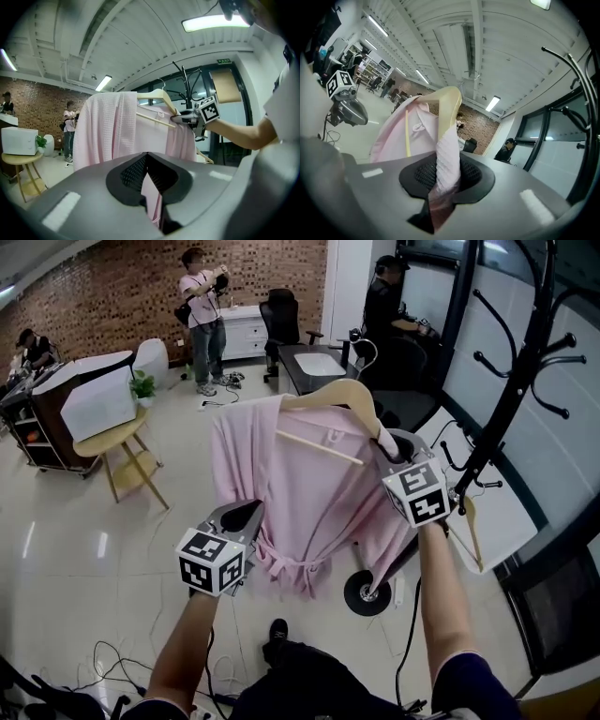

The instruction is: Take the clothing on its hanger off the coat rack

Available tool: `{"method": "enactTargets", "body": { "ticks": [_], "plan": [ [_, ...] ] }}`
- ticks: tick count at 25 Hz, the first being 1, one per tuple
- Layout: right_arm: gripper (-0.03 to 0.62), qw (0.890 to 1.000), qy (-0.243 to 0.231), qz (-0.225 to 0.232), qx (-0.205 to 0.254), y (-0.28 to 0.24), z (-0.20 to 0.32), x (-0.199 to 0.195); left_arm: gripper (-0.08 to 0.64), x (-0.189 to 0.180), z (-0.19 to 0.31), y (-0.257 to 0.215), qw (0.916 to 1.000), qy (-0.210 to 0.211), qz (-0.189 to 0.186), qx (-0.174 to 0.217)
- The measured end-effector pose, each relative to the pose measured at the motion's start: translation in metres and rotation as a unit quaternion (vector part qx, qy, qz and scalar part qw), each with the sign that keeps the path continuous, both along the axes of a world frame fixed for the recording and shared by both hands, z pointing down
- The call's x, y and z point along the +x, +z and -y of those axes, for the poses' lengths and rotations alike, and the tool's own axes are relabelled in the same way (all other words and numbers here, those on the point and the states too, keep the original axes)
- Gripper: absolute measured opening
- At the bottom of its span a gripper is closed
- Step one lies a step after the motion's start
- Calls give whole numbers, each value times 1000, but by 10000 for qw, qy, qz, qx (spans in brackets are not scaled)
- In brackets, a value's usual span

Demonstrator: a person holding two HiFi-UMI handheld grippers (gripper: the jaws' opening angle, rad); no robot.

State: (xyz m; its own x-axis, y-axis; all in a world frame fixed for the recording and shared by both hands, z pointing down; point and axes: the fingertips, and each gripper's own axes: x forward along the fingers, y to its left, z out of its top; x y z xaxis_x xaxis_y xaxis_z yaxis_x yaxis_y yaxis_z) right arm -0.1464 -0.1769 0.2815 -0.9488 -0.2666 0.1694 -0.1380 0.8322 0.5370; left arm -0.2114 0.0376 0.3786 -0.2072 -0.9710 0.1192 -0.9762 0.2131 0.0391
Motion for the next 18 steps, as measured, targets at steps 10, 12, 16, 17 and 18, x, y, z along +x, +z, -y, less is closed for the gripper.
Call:
{"method": "enactTargets", "body": {
  "ticks": [10,12,16,17,18],
  "plan": [
    [78,9999,54,94,22,-5,37,-117,12,-132,57,-7,9998,190,16,98],
    [77,9999,114,95,14,-6,50,-135,12,-154,71,-8,9997,231,0,102],
    [78,9995,307,110,-1,-11,67,-164,12,-184,94,-10,9993,357,-42,94],
    [78,9993,346,126,-9,-12,70,-172,12,-189,100,-10,9992,397,-49,92],
    [78,9991,391,138,-18,-12,75,-180,12,-195,106,-10,9989,450,-55,88]
  ]
}}
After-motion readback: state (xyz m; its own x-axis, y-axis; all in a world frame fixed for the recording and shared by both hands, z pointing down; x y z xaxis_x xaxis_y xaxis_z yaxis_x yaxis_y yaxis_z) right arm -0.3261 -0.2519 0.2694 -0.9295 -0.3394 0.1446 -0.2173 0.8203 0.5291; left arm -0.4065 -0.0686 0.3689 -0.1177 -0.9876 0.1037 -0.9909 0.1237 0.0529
